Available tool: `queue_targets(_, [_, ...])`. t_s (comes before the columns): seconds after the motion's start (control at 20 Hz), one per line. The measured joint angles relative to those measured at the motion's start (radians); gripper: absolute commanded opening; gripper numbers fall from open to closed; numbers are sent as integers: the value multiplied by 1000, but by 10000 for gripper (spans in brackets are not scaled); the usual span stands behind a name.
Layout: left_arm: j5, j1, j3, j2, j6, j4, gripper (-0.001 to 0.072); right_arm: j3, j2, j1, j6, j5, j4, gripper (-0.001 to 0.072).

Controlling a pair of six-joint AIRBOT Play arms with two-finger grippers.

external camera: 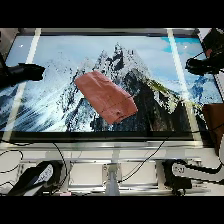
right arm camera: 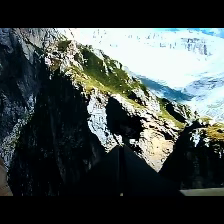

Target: Fold the clothes and pants, and hang the long-sleeved shirts on hangers.

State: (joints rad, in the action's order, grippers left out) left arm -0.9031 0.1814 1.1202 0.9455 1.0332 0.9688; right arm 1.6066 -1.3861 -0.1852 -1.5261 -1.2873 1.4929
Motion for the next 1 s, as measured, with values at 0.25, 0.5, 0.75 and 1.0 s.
queue_targets(0.25, [0, 0, 0, 0, 0, 0, 149, 0, 0, 0, 0, 0, 0, 20])
queue_targets(0.5, [0, 0, 0, 0, 0, 0, 149, 0, 0, 0, 0, 0, 0, 20])
queue_targets(0.75, [0, 0, 0, 0, 0, 0, 149, 0, 0, 0, 0, 0, 0, 21])
queue_targets(1.0, [0, 0, 0, 0, 0, -13, 149, 0, 0, 0, 0, 12, -35, 20])
